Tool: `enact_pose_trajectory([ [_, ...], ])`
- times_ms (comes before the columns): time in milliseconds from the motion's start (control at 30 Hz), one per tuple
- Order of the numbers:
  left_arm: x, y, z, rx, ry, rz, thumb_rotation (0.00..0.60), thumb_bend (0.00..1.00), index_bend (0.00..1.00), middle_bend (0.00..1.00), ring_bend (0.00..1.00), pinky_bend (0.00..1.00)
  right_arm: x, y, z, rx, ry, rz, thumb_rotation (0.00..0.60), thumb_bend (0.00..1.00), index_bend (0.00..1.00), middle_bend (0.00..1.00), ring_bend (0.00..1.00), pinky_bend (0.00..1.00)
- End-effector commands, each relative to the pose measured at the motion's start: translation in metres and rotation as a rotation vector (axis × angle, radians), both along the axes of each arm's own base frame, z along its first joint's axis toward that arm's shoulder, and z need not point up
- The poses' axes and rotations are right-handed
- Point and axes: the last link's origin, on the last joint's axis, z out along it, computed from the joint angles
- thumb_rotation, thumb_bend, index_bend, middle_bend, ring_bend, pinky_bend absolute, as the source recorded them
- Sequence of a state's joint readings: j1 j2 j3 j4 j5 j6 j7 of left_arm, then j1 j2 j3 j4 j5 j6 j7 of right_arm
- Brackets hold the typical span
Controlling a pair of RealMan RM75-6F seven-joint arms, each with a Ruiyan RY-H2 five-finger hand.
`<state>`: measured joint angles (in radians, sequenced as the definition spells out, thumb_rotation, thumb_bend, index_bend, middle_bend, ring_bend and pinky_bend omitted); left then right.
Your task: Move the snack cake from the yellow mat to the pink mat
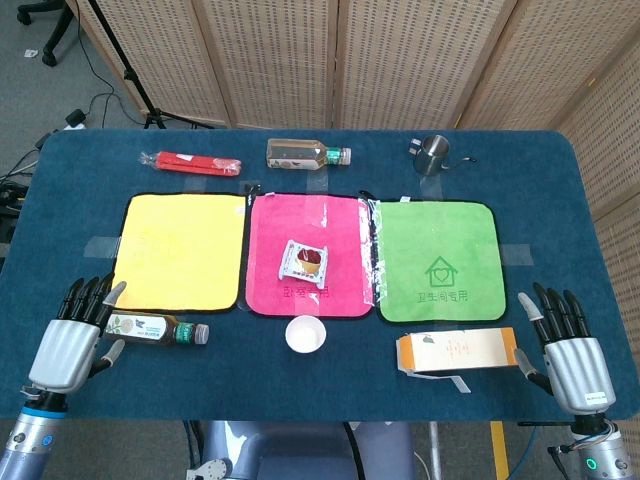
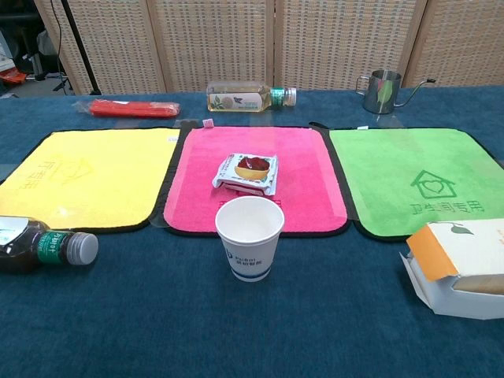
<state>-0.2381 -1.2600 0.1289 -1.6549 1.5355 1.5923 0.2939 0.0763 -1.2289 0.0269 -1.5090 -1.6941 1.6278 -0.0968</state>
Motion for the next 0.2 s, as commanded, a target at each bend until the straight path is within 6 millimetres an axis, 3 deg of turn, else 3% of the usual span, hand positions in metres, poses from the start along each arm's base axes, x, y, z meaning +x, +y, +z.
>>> enact_pose_trajectory([
  [33, -0.0002, -0.0008, 0.0016, 0.004, -0.006, 0.001, 0.6, 0.27, 0.0, 0.0, 0.0, 0.0, 0.0017, 0.0018, -0.0006, 0.007, 0.001, 0.006, 0.6, 0.34, 0.0, 0.0, 0.0, 0.0],
  [200, -0.0014, -0.0003, 0.0034, 0.012, -0.011, -0.001, 0.6, 0.27, 0.0, 0.0, 0.0, 0.0, 0.0045, 0.0039, 0.0016, -0.005, -0.005, 0.019, 0.6, 0.34, 0.0, 0.0, 0.0, 0.0],
])
